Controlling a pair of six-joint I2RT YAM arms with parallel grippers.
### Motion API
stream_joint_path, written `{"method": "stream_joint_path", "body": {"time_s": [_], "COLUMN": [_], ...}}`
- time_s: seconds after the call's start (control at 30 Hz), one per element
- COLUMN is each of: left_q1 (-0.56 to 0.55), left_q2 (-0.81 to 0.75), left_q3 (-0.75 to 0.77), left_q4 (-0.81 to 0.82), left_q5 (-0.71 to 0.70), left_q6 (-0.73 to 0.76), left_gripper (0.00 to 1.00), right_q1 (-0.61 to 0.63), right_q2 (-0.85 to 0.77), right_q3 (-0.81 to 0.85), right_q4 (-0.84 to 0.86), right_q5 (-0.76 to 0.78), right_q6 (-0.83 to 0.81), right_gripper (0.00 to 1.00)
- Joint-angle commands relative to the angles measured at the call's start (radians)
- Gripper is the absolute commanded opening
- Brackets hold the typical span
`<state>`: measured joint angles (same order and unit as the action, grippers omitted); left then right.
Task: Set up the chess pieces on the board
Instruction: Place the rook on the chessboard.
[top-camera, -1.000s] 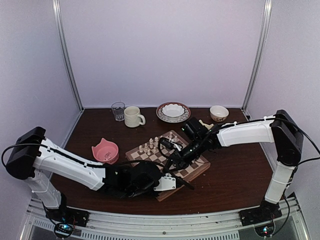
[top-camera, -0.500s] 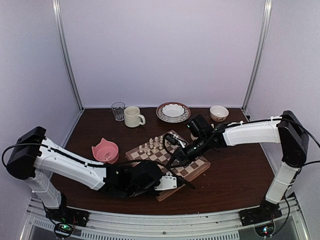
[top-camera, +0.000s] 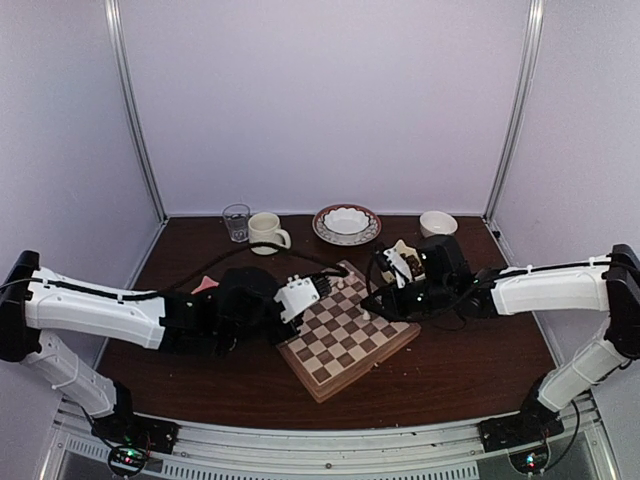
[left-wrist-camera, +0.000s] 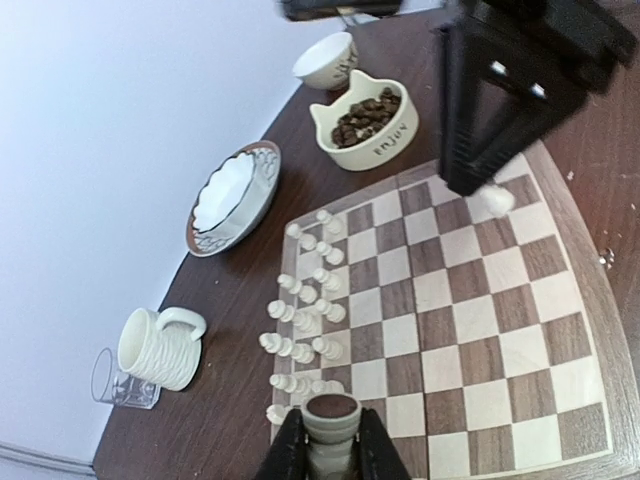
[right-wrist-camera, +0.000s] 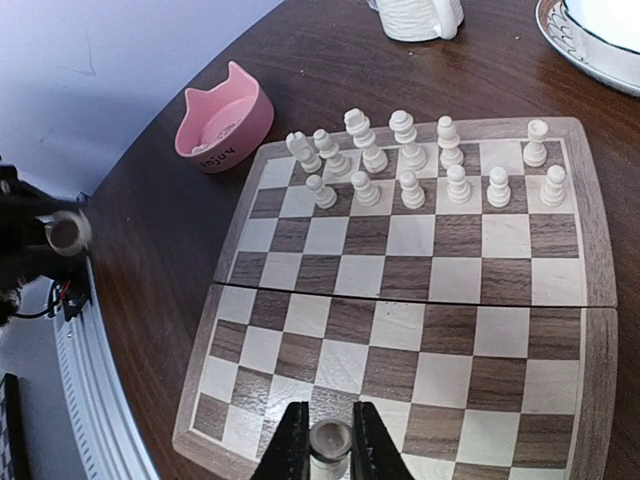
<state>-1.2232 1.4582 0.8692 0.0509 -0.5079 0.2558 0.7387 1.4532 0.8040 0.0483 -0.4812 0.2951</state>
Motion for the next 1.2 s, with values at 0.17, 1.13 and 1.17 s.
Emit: {"method": "stream_joint_path", "body": {"time_s": [0.17, 1.13, 1.17], "left_q1": [0.201, 0.294, 0.295], "left_q2": [-0.19, -0.246, -0.244], "left_q3": [-0.086, -0.128, -0.127], "left_q4": [0.0, -0.011, -0.012], "left_q5": [0.111, 0.166, 0.166], "left_q6": [-0.338, -0.432, -0.433], "left_gripper": [0.0, 0.0, 0.0], "right_q1": [0.159, 0.306, 0.306], "right_q2": [0.137, 0.264, 0.239], "right_q3": [-0.062, -0.124, -0.11], "right_q4": [0.387, 0.657, 0.604], "right_q5": [0.216, 0.315, 0.311], "right_q6": [-0.065, -0.242, -0.246], "right_gripper": [0.13, 0.43, 0.43]}}
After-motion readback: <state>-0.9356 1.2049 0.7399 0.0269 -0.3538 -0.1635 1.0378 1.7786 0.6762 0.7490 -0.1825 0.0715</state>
